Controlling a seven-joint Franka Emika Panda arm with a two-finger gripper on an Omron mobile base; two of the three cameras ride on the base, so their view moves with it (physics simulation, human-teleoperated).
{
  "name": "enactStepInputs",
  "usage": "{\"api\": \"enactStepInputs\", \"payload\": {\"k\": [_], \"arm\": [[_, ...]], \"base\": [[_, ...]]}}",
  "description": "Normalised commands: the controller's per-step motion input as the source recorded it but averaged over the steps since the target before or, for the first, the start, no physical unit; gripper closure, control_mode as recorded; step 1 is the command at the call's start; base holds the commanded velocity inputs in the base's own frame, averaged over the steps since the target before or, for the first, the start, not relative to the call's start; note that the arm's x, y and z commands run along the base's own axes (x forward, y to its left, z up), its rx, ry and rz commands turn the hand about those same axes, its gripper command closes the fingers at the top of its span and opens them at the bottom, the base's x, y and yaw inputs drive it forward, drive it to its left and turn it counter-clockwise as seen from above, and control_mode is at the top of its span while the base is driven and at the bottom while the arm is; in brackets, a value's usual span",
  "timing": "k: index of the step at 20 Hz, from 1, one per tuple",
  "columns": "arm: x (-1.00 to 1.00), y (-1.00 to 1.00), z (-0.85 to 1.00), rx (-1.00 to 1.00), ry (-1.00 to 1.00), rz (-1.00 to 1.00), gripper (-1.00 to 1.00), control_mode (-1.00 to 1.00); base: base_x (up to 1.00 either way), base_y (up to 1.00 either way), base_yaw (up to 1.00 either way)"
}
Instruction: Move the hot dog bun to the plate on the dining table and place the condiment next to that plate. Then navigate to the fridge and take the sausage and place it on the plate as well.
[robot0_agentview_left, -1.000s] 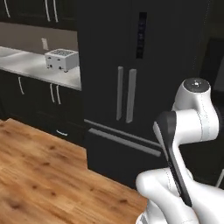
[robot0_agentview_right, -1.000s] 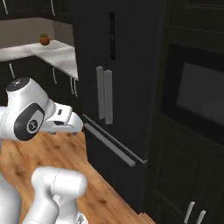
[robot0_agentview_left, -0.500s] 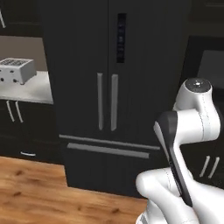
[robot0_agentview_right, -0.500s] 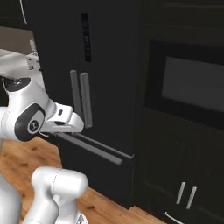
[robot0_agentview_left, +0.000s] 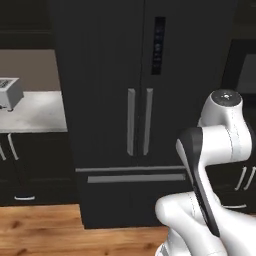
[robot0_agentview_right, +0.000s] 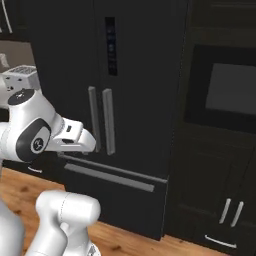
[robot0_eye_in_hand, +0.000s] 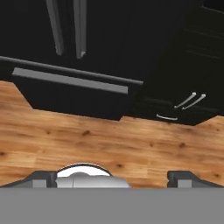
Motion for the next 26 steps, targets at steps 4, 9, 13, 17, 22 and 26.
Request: {"api": "enactStepInputs", "payload": {"k": [4,9,13,17,22,26], "arm": [[0.00,0.00,0.00,0.00,0.00,0.00,-1.00,1.00],[0.00,0.00,0.00,0.00,0.00,0.00,-1.00,1.00],[0.00,0.00,0.00,0.00,0.00,0.00,-1.00,1.00],[0.00,0.00,0.00,0.00,0.00,0.00,-1.00,1.00],[0.00,0.00,0.00,0.00,0.00,0.00,-1.00,1.00],[0.00,0.00,0.00,0.00,0.00,0.00,-1.00,1.00]], "base": [[0.07,0.66,-0.33],[0.19,0.37,-0.34],[0.36,0.44,-0.34],[0.58,0.42,-0.31],[0.59,0.14,-0.08],[-0.05,0.04,0.00]]}}
